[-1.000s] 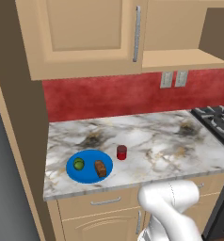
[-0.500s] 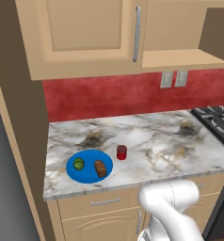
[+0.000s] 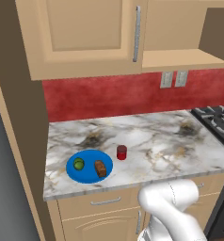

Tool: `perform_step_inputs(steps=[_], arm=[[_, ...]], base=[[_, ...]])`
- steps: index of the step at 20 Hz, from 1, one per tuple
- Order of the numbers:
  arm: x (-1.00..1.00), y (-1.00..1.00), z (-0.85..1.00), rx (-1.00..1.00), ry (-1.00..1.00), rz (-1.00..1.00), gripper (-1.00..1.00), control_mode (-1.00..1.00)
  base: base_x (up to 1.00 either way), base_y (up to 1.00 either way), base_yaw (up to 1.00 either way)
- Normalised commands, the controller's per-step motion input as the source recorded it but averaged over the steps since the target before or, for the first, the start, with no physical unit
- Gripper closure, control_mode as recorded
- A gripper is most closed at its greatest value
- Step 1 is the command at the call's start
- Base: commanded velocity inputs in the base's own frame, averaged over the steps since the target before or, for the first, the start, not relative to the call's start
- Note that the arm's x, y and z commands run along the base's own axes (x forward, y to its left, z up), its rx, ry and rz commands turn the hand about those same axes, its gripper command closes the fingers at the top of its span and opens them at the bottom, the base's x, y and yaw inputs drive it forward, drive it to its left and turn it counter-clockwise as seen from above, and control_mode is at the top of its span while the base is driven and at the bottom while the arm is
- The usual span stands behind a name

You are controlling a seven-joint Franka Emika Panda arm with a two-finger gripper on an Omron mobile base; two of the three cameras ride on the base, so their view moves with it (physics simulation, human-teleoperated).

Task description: Pick the avocado and bread from the counter and place them on the plate. Then pick the jam from the cabinet and place it next to the plate. Lastly close the cabinet door.

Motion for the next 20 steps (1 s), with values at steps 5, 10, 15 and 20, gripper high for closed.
perform_step_inputs(steps=[5, 10, 15, 20], arm=[[0.35, -0.33, 0.0, 0.0, 0.0, 0.04, -1.0, -1.0], [0.37, -0.29, -0.03, 0.01, 0.0, 0.08, -1.0, -1.0], [0.28, -0.3, -0.09, 0.01, 0.02, 0.1, -1.0, -1.0], [0.09, -0.41, -0.07, 0.02, 0.06, 0.15, -1.0, -1.0]], base=[[0.0, 0.0, 0.0], [0.0, 0.0, 0.0], [0.0, 0.0, 0.0], [0.0, 0.0, 0.0]])
